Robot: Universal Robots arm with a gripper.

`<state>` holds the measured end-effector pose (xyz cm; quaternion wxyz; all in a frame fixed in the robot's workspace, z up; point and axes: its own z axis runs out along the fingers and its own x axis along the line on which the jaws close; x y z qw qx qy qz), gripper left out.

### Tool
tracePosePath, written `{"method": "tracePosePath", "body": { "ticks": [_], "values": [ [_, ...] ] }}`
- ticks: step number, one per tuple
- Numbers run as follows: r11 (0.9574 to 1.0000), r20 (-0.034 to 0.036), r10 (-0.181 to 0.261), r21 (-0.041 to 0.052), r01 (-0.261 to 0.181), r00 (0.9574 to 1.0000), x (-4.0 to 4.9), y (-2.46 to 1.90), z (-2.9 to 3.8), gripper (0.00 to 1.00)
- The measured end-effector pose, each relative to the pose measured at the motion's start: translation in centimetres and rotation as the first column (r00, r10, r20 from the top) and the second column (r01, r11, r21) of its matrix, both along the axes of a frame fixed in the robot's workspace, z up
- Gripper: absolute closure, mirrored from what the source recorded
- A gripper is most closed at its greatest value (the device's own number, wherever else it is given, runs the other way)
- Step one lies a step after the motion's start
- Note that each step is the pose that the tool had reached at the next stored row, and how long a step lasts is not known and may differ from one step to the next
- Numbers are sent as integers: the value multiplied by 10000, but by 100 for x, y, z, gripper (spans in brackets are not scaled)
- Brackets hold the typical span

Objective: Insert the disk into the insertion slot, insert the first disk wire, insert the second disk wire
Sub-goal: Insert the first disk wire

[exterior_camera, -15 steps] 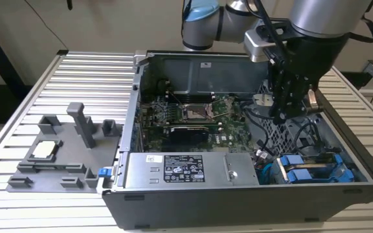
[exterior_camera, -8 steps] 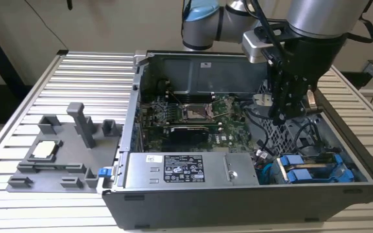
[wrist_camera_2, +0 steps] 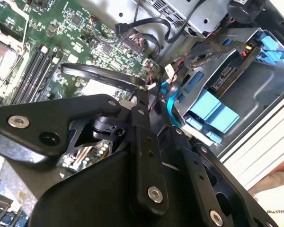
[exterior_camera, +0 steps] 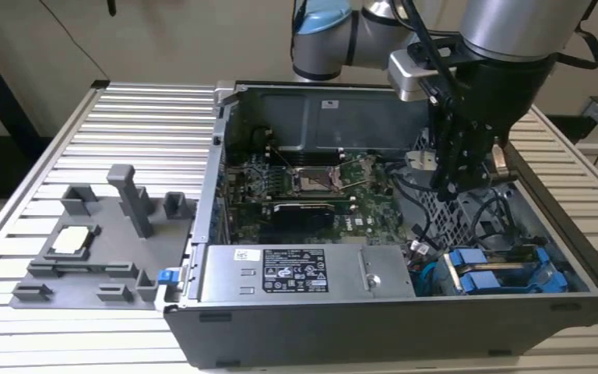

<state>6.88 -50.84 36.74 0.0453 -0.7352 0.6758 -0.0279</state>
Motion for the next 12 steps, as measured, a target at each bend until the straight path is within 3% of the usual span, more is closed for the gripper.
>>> {"method": "tracePosePath", "body": {
  "ticks": [3, 4, 12],
  "values": [
    [10000, 0, 0, -12, 0, 10000, 0, 0, 0, 76],
    [10000, 0, 0, -17, 0, 10000, 0, 0, 0, 83],
    [10000, 0, 0, -50, 0, 10000, 0, 0, 0, 84]
  ]
}}
